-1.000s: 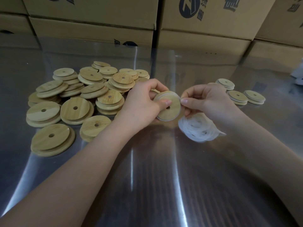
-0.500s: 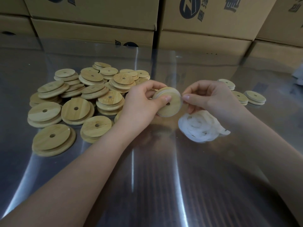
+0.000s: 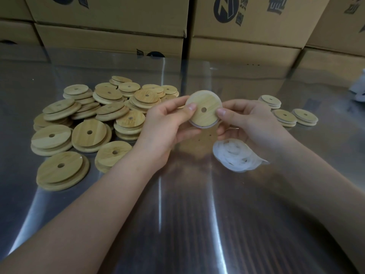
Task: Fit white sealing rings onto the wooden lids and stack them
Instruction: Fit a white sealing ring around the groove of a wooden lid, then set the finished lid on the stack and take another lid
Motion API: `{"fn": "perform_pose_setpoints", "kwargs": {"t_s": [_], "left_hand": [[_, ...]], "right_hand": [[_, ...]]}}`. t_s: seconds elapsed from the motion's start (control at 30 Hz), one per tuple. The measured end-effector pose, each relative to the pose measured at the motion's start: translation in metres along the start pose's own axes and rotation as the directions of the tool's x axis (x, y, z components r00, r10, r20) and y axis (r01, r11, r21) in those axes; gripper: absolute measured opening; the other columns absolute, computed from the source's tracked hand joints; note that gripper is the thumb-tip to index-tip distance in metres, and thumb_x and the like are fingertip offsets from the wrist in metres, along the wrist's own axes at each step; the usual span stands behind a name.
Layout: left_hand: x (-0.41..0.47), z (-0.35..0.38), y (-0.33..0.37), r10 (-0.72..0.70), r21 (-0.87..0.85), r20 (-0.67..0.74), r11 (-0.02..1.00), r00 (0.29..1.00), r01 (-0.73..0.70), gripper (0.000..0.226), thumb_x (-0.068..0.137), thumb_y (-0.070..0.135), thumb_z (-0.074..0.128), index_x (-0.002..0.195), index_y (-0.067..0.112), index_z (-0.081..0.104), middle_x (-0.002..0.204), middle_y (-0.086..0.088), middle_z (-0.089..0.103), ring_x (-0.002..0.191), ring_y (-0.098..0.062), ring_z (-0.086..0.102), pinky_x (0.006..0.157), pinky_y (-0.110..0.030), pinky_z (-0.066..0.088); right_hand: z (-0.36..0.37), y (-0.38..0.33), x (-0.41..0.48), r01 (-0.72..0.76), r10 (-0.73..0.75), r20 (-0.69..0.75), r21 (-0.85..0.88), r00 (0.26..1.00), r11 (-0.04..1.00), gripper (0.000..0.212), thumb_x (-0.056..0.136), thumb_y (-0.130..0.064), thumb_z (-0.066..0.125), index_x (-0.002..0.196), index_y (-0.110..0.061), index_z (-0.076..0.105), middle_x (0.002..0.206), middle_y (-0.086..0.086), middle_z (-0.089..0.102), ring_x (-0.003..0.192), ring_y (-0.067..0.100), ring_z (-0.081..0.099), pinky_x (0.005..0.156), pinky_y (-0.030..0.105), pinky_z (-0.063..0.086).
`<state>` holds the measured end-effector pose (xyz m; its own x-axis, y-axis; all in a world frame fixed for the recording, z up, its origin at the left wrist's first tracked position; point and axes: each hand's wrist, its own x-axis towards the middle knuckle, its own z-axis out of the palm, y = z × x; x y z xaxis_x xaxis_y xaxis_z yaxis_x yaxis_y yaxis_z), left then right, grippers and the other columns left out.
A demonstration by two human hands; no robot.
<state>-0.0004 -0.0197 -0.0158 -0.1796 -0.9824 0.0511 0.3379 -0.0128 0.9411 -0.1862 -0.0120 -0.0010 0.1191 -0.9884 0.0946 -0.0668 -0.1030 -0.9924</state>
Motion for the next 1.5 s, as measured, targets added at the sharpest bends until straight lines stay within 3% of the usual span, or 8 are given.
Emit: {"fn": "perform_pose_setpoints", "kwargs": {"t_s": [0.23, 0.53, 0.8, 1.03, 1.13, 1.23, 1.4, 1.5], "left_hand": [[0.004, -0.003, -0.003, -0.077, -0.158, 0.004, 0.984, 0.997, 0.077, 0.023, 0.088, 0.004, 0.064, 0.111, 0.0, 0.066, 0.101, -0.013, 0.075, 0.093, -0.022, 0.073, 0.069, -0.027, 0.059], [0.005, -0.004, -0.001, -0.047, -0.137, -0.01, 0.989, 0.999, 0.045, 0.018, 0.086, 0.005, 0.066, 0.103, 0.002, 0.067, 0.089, -0.009, 0.076, 0.082, -0.018, 0.074, 0.063, -0.024, 0.058], [0.004, -0.005, -0.002, -0.064, -0.144, -0.008, 0.988, 0.998, 0.063, 0.019, 0.084, 0.009, 0.07, 0.102, 0.005, 0.069, 0.091, -0.01, 0.076, 0.082, -0.02, 0.074, 0.064, -0.026, 0.059], [0.001, -0.001, -0.001, -0.052, -0.031, -0.004, 0.998, 0.999, 0.052, 0.019, 0.089, 0.018, 0.068, 0.107, 0.013, 0.07, 0.1, -0.009, 0.075, 0.084, -0.024, 0.075, 0.071, -0.034, 0.062], [-0.002, 0.003, 0.0, -0.019, 0.072, -0.025, 0.997, 1.0, 0.021, 0.013, 0.094, 0.021, 0.064, 0.104, 0.016, 0.07, 0.096, -0.007, 0.076, 0.082, -0.023, 0.075, 0.071, -0.035, 0.062], [-0.005, 0.006, 0.0, 0.003, 0.169, 0.007, 0.986, 1.0, -0.004, 0.015, 0.096, 0.023, 0.06, 0.102, 0.014, 0.07, 0.091, -0.005, 0.076, 0.08, -0.023, 0.074, 0.07, -0.035, 0.062], [-0.011, 0.011, -0.003, 0.022, 0.293, 0.075, 0.955, 0.997, -0.043, 0.015, 0.097, 0.02, 0.058, 0.097, 0.012, 0.071, 0.083, -0.003, 0.075, 0.072, -0.017, 0.072, 0.064, -0.028, 0.059], [-0.013, 0.013, -0.005, 0.021, 0.349, 0.111, 0.935, 0.994, -0.058, 0.016, 0.097, 0.019, 0.057, 0.093, 0.014, 0.071, 0.083, -0.002, 0.074, 0.07, -0.017, 0.071, 0.067, -0.033, 0.059]], "right_hand": [[-0.001, 0.0, 0.001, -0.033, 0.034, -0.003, 0.158, 0.999, 0.987, 0.027, 0.075, -0.021, 0.068, 0.093, -0.001, 0.068, 0.076, 0.009, 0.069, 0.064, 0.015, 0.065, 0.06, 0.025, 0.057], [0.001, 0.002, 0.002, -0.057, 0.056, 0.011, 0.205, 0.998, 0.977, 0.024, 0.076, -0.02, 0.066, 0.091, 0.0, 0.065, 0.074, 0.009, 0.068, 0.061, 0.015, 0.066, 0.058, 0.025, 0.057], [0.001, 0.003, 0.002, -0.112, 0.112, 0.013, 0.217, 0.994, 0.97, 0.024, 0.078, -0.021, 0.069, 0.094, -0.003, 0.069, 0.082, 0.012, 0.067, 0.063, 0.017, 0.066, 0.061, 0.028, 0.058], [0.001, -0.001, 0.002, -0.056, 0.094, -0.115, 0.295, 0.989, 0.954, 0.024, 0.089, -0.011, 0.063, 0.106, 0.006, 0.063, 0.079, 0.012, 0.069, 0.061, 0.018, 0.065, 0.057, 0.029, 0.056], [-0.001, 0.0, 0.004, 0.001, 0.081, -0.241, 0.321, 0.967, 0.947, 0.02, 0.093, -0.007, 0.059, 0.111, -0.001, 0.058, 0.08, 0.011, 0.068, 0.059, 0.02, 0.065, 0.056, 0.031, 0.056], [-0.009, 0.001, 0.006, 0.065, 0.04, -0.361, 0.274, 0.932, 0.96, 0.033, 0.093, -0.002, 0.057, 0.123, -0.015, 0.05, 0.078, 0.012, 0.066, 0.059, 0.024, 0.066, 0.057, 0.033, 0.057], [-0.024, 0.008, 0.011, 0.102, -0.065, -0.473, 0.053, 0.879, 0.993, 0.018, 0.096, -0.004, 0.054, 0.107, -0.012, 0.066, 0.086, 0.014, 0.066, 0.06, 0.022, 0.067, 0.059, 0.032, 0.057], [-0.034, 0.01, 0.015, 0.07, -0.06, -0.536, -0.002, 0.842, 0.998, 0.017, 0.095, -0.004, 0.053, 0.098, -0.011, 0.068, 0.09, 0.017, 0.068, 0.06, 0.02, 0.068, 0.058, 0.03, 0.057]]}}
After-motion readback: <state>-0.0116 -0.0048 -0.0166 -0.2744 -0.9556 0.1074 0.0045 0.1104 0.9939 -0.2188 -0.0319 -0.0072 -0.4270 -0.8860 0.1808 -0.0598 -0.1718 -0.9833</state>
